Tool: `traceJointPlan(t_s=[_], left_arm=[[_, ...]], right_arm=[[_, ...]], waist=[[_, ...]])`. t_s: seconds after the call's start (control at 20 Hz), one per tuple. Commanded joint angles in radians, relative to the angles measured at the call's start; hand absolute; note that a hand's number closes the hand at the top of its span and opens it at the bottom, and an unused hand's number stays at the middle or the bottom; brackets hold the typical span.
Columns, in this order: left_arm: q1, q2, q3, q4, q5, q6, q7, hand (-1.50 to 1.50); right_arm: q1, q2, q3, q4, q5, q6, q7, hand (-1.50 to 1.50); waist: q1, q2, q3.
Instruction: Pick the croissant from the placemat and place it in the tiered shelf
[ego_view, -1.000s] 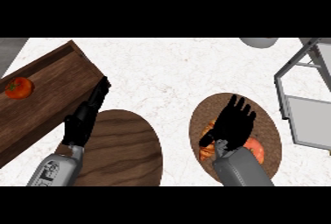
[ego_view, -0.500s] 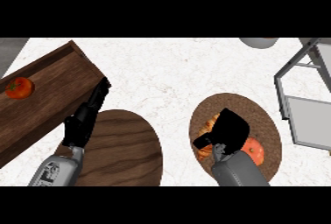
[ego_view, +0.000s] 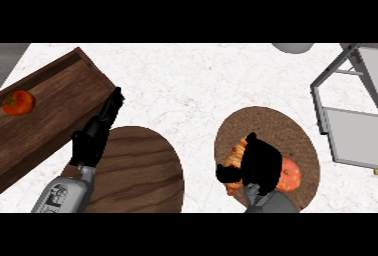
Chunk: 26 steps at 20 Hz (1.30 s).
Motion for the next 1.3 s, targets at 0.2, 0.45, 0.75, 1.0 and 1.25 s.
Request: traceJointPlan(t_s=[0.2,0.45,0.75,1.0,1.25], left_arm=[[-0.004,-0.004,0.013,-0.003,-0.006,-0.001,0.011,0.00],[0.021,-0.014,0.009,0.016,-0.015,-0.010,-0.033,0.00],[0.054,-0.023,0.009,0.002,-0.022,-0.008,-0.040,0.00],[0.018,-0.012,0.035,0.018,-0.017,-0.020,-0.013,0.00],[0.025,0.009,0.060,0.032,-0.001,-0.046,-0.037,0.00]], right_arm=[[0.336,-0.124,0.133,-0.435,-0.156,-0.026,-0.240,1.50],[0.361,-0.141,0.050,-0.591,-0.220,-0.139,-0.325,1.50],[0.393,-0.136,0.039,-0.877,-0.218,-0.155,-0.296,1.50],[0.351,-0.103,0.078,-1.067,-0.091,-0.095,-0.143,1.50],[0.215,-0.174,-0.081,-1.088,-0.081,-0.002,-0.060,1.50]], waist=[[-0.021,0.003,0.003],[-0.017,0.006,0.004],[-0.011,0.005,0.003],[-0.016,0.004,0.001],[-0.022,0.004,-0.001]])
